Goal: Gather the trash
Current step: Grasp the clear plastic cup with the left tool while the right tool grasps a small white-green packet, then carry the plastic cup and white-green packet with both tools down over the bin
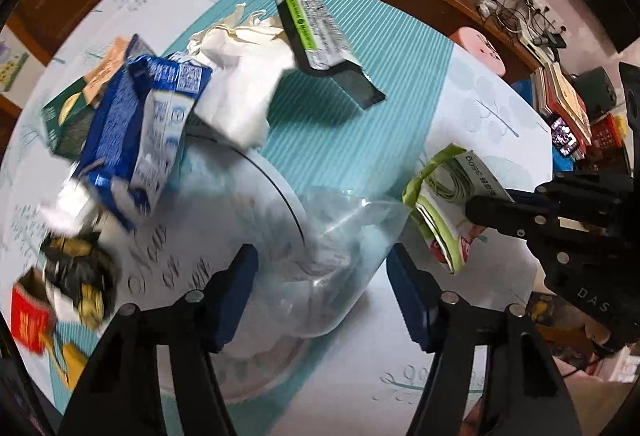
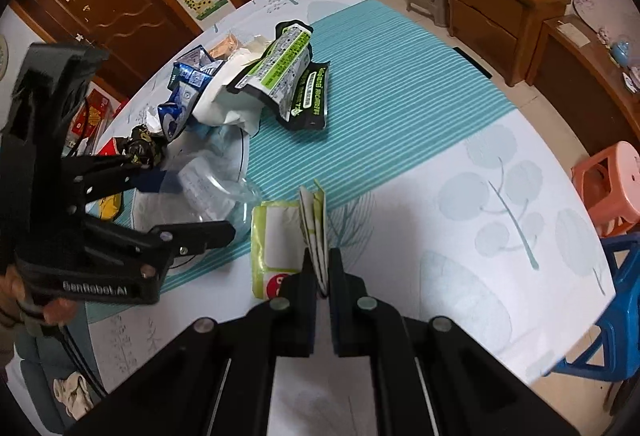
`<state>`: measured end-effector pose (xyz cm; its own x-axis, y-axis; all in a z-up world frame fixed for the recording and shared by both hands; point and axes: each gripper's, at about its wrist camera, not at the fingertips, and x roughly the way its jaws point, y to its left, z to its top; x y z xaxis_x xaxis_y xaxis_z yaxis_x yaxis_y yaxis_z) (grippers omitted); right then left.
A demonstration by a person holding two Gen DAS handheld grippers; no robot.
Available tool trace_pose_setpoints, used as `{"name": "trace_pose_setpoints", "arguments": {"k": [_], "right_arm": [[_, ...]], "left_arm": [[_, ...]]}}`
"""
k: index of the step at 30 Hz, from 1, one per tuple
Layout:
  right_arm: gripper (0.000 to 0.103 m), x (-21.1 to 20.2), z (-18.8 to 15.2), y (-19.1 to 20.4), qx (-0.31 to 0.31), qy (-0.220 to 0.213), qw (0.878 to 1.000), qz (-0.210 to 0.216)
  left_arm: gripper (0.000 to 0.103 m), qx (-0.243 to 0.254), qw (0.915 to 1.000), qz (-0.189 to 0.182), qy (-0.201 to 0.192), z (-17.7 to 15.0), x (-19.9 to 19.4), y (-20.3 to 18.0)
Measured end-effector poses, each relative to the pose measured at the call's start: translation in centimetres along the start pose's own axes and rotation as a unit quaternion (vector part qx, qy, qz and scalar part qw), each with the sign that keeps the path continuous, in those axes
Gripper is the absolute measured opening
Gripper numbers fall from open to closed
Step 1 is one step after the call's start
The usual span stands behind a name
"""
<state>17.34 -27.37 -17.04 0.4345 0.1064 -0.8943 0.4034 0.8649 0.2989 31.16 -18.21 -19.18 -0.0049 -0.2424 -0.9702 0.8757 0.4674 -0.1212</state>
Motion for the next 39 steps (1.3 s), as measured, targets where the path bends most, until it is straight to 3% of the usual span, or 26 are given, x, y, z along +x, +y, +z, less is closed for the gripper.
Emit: {"name": "trace_pose_setpoints", "arguments": {"k": [7, 16, 28, 33, 39], "right_arm": [[0.004, -2.4, -2.5, 1.1, 0.008, -0.006, 1.000, -0.015], [0.004, -6.5, -6.4, 2.1, 0.008, -0.036, 0.999, -0.032], [0.004, -9.8, -11.4, 0.9, -0.041, -0.010, 0.999, -0.008], [0.004, -11.4, -12.9, -1.2, -0.087, -0.006, 0.996, 0.012], [0.004, -12.9, -15.2, -5.4, -0.138, -0.001, 0.990, 0.028]], "left_arm": [[0.055, -0.028, 0.9984, 0.043, -0.025, -4.2, -1.9, -3.8], [0.055, -0.039, 0.9963, 0.040, -0.065, -8.9, -4.6, -7.8], [0.055, -0.098, 0.9897, 0.048, -0.093, -14.0, -9.2, -12.2], [0.055, -0.154, 0.9814, 0.058, -0.098, -16.2, -9.5, -16.4], [0.055, -0.243, 0.9628, 0.052, -0.108, -19.4, -7.8, -21.3]]}}
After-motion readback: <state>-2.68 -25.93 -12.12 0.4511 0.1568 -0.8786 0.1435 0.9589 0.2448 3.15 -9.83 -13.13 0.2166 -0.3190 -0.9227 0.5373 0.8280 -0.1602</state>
